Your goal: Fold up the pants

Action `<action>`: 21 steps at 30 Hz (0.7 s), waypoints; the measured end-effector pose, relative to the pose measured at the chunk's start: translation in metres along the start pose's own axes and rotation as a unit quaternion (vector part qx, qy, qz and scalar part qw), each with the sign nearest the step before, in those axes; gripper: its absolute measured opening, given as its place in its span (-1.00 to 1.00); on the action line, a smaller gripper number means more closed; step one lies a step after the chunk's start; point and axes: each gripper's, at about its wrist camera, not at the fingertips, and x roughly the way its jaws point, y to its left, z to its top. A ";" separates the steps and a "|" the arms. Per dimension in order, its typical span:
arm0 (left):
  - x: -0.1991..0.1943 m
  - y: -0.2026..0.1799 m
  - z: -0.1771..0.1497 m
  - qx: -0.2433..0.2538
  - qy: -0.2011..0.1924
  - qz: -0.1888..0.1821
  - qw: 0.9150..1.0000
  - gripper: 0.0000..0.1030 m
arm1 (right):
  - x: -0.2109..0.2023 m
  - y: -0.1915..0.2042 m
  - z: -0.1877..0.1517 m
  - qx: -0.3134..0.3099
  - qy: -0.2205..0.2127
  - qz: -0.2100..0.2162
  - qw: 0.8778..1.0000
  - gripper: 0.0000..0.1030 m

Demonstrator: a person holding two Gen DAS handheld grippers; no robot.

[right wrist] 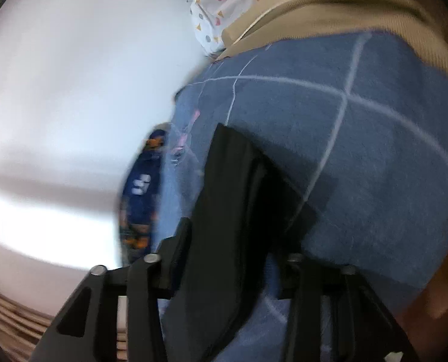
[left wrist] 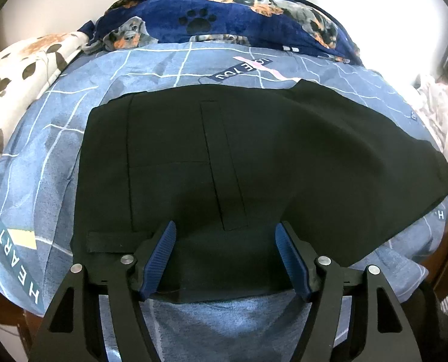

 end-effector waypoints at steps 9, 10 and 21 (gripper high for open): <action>-0.002 -0.002 -0.001 -0.003 -0.006 -0.011 1.000 0.38 | -0.002 -0.002 0.005 -0.005 -0.023 -0.046 0.999 -0.84; -0.002 -0.001 -0.001 -0.003 -0.006 -0.013 1.000 0.38 | -0.002 -0.002 0.004 0.000 -0.026 -0.043 0.999 -0.84; -0.016 0.008 0.002 -0.034 -0.031 -0.009 0.999 0.38 | -0.010 0.010 0.001 0.004 -0.031 -0.039 0.999 -0.83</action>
